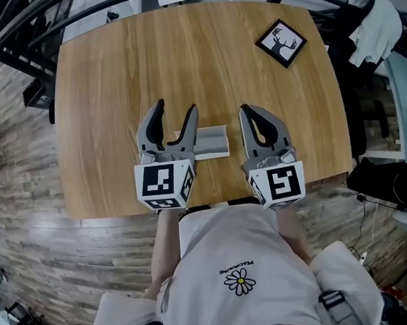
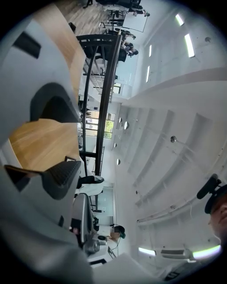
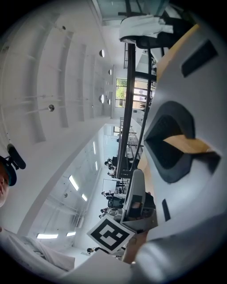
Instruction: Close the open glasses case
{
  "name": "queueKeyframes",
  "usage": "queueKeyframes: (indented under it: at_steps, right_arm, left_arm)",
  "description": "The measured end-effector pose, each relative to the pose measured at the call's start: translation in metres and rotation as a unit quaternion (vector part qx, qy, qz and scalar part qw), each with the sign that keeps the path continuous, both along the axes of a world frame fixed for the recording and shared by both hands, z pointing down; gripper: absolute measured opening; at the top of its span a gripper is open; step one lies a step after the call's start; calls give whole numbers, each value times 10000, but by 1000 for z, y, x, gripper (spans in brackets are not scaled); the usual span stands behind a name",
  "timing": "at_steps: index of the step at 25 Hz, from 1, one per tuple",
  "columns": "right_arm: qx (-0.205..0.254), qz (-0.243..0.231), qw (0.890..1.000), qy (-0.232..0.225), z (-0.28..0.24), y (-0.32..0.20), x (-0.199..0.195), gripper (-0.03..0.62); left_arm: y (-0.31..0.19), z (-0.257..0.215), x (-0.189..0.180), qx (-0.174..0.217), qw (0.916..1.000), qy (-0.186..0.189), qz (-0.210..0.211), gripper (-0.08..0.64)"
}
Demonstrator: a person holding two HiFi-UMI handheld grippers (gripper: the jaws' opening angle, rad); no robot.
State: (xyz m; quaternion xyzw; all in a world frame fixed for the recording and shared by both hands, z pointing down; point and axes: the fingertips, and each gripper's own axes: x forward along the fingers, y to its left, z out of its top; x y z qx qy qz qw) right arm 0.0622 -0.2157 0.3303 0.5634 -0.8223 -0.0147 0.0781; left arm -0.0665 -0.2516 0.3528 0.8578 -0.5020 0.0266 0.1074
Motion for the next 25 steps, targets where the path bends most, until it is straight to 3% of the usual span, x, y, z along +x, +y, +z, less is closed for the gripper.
queueKeyframes:
  at_steps: [8, 19, 25]
  right_arm:
    - [-138, 25, 9999, 43, 10, 8, 6, 8]
    - [-313, 314, 9988, 186, 20, 21, 25, 8]
    - [-393, 476, 9980, 90, 24, 27, 34, 6]
  left_arm:
    - [2, 60, 17, -828, 9960, -46, 338, 275]
    - [19, 163, 21, -2017, 9777, -203, 540, 275]
    - [24, 188, 25, -2373, 9687, -316, 656, 276]
